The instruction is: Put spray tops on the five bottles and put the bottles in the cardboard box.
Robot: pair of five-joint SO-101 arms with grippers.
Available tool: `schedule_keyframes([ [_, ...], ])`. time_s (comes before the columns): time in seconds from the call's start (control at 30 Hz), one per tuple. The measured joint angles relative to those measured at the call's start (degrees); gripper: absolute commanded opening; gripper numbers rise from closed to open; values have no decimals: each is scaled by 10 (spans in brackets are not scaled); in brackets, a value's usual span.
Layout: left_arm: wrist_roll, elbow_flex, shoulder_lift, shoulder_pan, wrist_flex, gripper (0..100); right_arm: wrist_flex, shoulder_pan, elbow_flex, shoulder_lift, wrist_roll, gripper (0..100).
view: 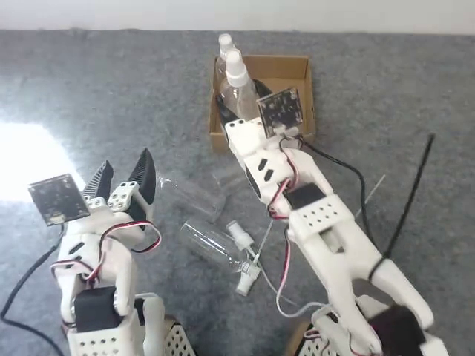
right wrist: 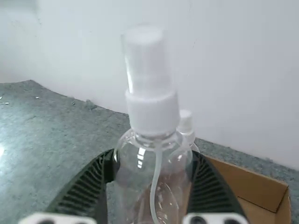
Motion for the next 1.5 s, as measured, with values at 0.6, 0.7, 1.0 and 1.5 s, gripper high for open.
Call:
schedule_keyframes([
  [0.6,0,0,0,-59,0,224,-54,25,-143,224,0,58],
  [0.7,0,0,0,-70,0,224,-99,23,-154,266,0,58],
  [1.0,0,0,0,-79,0,224,-207,24,-175,381,0,58],
  [1.5,0,0,0,-79,0,224,-212,24,-258,515,-1,63],
])
